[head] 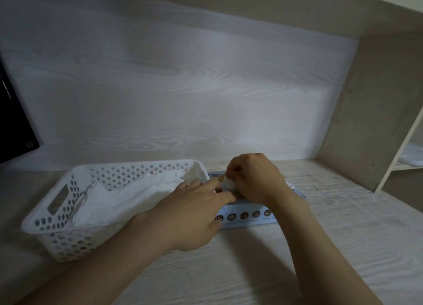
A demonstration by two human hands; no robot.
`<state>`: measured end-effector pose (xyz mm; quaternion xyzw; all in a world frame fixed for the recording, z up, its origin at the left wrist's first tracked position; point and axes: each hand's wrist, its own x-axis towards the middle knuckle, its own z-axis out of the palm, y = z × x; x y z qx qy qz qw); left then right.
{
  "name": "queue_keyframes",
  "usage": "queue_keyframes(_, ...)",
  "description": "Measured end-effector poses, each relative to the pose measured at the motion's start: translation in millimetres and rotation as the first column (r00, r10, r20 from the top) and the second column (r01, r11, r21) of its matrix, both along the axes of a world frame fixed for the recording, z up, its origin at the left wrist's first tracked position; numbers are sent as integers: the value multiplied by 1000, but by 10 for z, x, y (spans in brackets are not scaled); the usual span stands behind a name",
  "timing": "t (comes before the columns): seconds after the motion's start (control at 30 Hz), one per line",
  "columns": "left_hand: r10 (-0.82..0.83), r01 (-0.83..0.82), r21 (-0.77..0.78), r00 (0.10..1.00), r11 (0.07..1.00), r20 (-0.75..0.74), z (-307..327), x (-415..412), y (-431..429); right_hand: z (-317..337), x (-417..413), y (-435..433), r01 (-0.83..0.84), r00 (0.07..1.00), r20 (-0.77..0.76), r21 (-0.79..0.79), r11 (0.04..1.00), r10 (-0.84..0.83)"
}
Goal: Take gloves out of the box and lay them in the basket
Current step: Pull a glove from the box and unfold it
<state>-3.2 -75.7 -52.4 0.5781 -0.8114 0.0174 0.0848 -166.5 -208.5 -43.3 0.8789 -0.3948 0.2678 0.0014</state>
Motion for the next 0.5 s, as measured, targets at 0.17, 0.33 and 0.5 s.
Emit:
queue_keyframes(0.17,-6,7,5,1000,1000,-14,1,-6,-13,-57,5,-55,86,989,126,-68,994,-77)
queue_keyframes(0.33,-4,5,13,999,1000,-32,-7,14,-14,-102,43,-85,73,972,228,-31,997,-64)
queue_keyframes(0.5,-2,3,15,999,1000,-37,-6,23,-22,-101,50,-136,67,945,315,64,996,-84)
